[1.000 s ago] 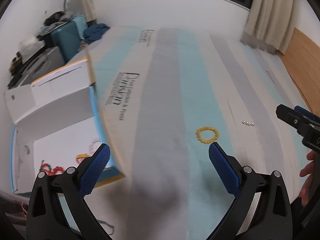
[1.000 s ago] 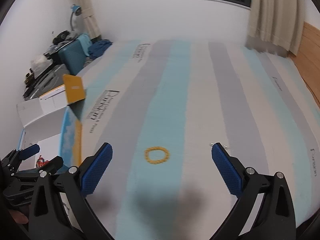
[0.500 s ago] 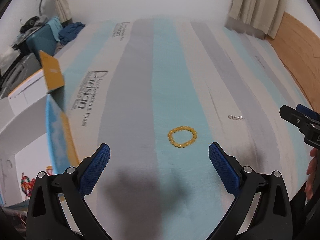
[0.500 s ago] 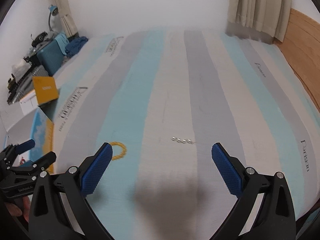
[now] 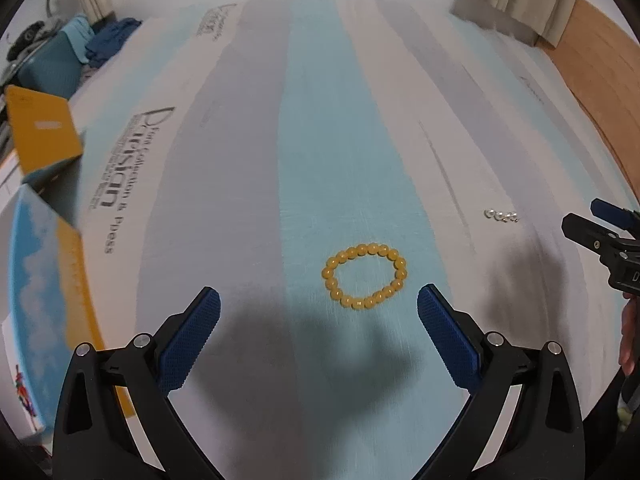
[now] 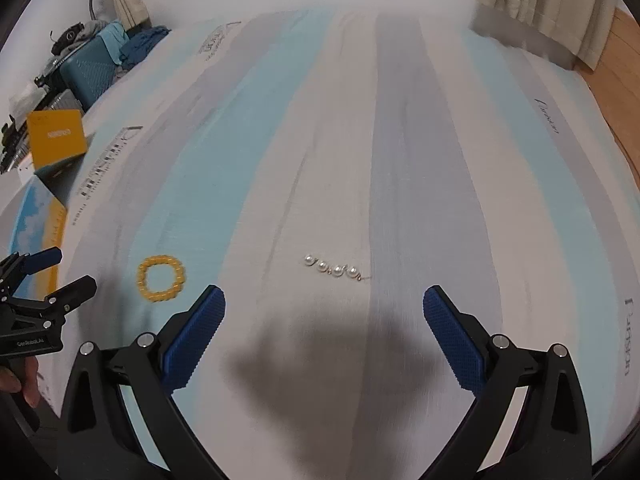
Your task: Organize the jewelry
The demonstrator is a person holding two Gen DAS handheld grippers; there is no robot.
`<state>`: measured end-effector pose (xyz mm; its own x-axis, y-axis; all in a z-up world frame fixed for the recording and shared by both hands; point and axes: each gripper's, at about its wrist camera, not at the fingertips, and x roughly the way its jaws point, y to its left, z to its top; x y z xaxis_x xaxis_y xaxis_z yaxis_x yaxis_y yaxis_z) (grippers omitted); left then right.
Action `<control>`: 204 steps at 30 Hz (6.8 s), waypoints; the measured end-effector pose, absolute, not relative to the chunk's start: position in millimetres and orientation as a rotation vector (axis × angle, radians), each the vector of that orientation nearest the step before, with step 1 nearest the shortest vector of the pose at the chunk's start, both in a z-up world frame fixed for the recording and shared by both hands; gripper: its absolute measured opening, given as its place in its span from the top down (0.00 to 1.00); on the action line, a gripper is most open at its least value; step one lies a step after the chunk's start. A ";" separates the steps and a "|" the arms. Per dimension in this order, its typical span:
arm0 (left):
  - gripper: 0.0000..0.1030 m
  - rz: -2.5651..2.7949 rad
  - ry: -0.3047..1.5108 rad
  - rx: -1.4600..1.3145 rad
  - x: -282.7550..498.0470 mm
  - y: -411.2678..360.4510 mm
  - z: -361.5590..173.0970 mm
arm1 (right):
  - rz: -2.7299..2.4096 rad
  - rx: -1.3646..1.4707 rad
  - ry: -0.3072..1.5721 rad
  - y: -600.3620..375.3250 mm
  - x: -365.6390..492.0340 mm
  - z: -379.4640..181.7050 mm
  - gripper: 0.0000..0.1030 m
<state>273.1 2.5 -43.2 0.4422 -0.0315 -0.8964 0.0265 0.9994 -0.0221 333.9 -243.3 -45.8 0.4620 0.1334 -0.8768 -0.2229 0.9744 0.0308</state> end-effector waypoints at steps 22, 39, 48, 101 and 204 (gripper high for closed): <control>0.37 -0.107 1.215 -0.020 312.6 -9.9 -112.1 | 0.245 -0.189 1.176 -228.2 392.3 -131.4 0.18; 0.92 -0.134 1.235 -0.020 320.3 -14.6 -119.7 | 0.215 -0.175 1.178 -227.1 378.3 -145.3 0.90; 0.92 -0.132 1.213 -0.022 316.0 -14.4 -110.7 | 0.191 -0.125 1.139 -232.3 366.7 -131.8 0.90; 0.92 -0.074 1.005 0.022 238.6 -4.7 27.6 | 0.174 -0.034 0.978 -221.3 295.4 -7.0 0.90; 0.06 0.520 0.924 -0.256 2.0 358.6 66.5 | 0.678 -0.247 0.934 181.7 134.6 40.4 0.10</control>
<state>2.0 358.6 66.5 0.4915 0.3159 -0.8115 -0.5297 0.8481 0.0093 134.6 181.7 40.4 0.4077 0.4287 -0.8062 -0.6339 0.7684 0.0880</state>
